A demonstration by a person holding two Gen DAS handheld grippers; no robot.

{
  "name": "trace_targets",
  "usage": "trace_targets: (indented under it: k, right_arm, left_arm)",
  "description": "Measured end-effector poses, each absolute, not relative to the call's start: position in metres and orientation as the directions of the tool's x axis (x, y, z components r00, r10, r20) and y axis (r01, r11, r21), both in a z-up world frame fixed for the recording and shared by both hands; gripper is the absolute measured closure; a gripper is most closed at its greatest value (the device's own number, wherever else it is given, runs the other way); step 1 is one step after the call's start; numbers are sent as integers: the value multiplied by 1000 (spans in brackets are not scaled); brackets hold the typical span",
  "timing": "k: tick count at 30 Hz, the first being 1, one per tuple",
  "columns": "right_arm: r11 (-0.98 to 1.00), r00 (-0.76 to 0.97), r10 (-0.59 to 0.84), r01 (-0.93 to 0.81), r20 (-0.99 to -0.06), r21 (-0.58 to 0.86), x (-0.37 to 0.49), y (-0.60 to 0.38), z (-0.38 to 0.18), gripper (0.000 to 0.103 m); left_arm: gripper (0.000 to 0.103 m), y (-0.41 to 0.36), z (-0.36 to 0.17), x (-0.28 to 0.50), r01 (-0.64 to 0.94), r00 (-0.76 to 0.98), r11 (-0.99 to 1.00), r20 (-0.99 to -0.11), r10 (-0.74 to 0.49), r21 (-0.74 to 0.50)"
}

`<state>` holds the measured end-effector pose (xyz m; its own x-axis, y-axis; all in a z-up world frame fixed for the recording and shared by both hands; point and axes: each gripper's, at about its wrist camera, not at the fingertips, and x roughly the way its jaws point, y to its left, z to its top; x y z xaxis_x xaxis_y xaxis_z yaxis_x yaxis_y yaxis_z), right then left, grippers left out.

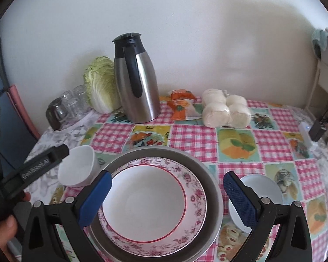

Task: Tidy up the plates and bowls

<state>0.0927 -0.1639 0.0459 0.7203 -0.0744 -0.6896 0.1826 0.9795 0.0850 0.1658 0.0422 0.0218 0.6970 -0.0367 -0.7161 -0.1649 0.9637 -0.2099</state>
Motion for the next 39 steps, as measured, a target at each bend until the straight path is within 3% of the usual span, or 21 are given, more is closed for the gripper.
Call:
trace_targets:
  k: [3,8,22,39]
  right_arm:
    - [977,707,-63,188,-705,100,98,-161,45,0]
    - [975,680,-74,203,-730,90,109,-151,43,0]
    - [974,571,-42,206,-820,94,145,-125,45,0]
    - [975,557,39,160,-830,153,197,-80,57,0]
  left_arm:
    - [2,49,23,170,-126,698,960,-710,-94,-250]
    - [2,61,20,177,-135,690,960,-718,-87,-246]
    - [1,111,-13,197,-298,618,928,-786,7,-225]
    - [1,144,-25,217,-319,623,897,-781,-46,-307]
